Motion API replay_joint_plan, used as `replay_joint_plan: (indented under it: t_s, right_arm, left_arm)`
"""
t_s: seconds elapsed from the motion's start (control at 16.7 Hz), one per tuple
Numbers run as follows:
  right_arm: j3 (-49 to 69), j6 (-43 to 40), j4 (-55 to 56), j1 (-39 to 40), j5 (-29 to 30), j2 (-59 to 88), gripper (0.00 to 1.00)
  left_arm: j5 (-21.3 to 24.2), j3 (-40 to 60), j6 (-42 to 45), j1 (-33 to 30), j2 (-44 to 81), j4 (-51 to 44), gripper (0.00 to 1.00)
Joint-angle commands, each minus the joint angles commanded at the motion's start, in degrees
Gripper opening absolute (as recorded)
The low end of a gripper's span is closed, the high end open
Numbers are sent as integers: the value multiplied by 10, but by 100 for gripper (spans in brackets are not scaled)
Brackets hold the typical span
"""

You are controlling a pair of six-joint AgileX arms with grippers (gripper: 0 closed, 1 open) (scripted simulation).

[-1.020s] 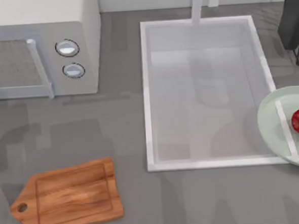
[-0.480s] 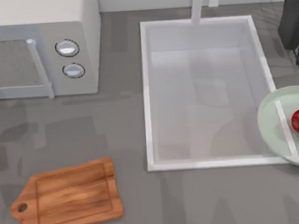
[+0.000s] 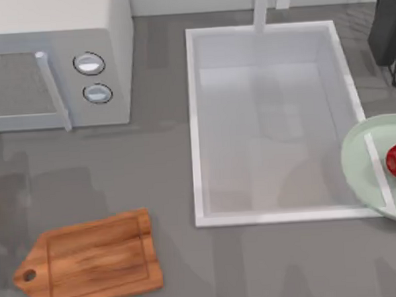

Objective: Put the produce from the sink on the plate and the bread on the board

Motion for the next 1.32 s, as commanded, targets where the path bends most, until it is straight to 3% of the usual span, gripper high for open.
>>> replay_joint_plan:
  t_s: [0.54,1.32]
  right_arm:
    - [0,0,0,0,0,0,100]
    - [0,0,0,0,0,0,100]
  left_arm:
    - [0,21,-11,-12,61,42,100]
    - [0,21,-11,-12,61,42,2]
